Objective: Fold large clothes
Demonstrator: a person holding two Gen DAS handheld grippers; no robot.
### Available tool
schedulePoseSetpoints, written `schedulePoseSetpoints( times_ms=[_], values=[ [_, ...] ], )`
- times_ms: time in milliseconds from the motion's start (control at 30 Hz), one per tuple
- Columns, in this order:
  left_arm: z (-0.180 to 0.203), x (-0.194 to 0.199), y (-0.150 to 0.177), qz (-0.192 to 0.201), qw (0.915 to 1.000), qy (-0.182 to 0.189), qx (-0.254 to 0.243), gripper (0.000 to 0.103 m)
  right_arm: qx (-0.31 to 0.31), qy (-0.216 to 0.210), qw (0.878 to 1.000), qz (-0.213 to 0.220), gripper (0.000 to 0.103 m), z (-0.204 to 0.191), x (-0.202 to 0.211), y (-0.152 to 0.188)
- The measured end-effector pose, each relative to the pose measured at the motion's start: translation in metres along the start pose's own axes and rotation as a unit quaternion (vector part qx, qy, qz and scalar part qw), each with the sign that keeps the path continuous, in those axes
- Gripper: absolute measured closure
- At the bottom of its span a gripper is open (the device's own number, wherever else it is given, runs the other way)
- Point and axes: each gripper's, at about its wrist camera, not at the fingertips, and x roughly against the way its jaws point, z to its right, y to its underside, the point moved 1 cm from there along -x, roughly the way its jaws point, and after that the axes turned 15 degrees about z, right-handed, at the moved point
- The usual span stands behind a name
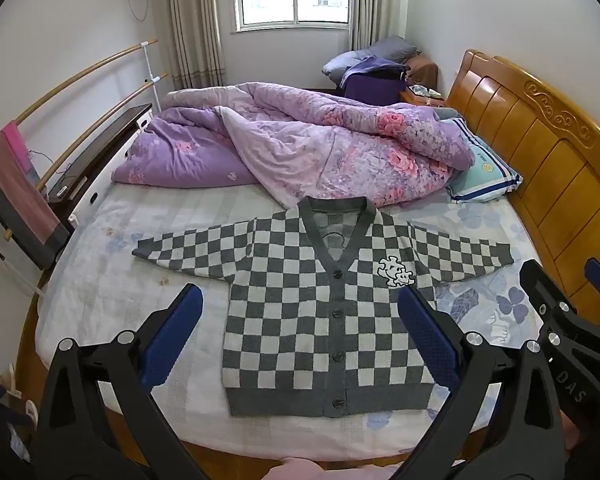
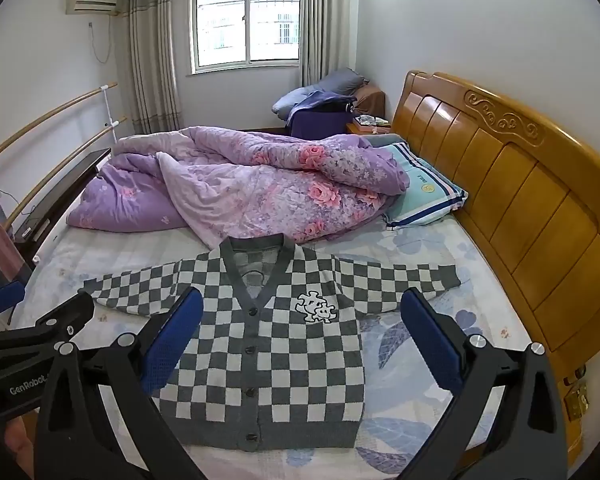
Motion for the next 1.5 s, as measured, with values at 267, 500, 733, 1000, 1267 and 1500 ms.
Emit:
schedulePoseSetpoints(
  times_ms=[267, 500, 733, 1000, 1267, 1500],
  values=[
    [0.001, 0.001, 0.002, -0.003, 1.0, -0.001, -0.001, 0.005, -0.002, -0.002, 1.0, -0.002, 0.008, -0.002, 0.0, -0.001],
    [-0.009, -0.009, 0.014, -0.008, 0.9999, 0.008, 0.002, 0.005, -0.005, -0.004, 1.0, -0.005, 0.008, -0.007, 0.001, 0.003],
    [-0.013, -0.011, 0.02, -0.011, 0.9999, 0.009, 0.0, 0.005, -0.007, -0.005, 1.0, -0.009, 0.008, -0.008, -0.003, 0.005],
    [-0.014, -0.01, 0.019, -0.011, 0.9999, 0.006, -0.003, 0.005, -0.014, -0.01, 1.0, -0.015, 0.008, -0.007, -0.004, 0.006],
    [-0.024, -0.008, 0.021, -0.013, 0.9999, 0.003, -0.004, 0.005, -0.011, -0.014, 1.0, -0.006, 0.008, -0.007, -0.005, 0.003],
    [-0.022, -0.01, 0.018, -0.014, 0.9999, -0.002, -0.007, 0.005, -0.017, -0.017, 1.0, -0.007, 0.008, -0.008, -0.006, 0.007]
  ],
)
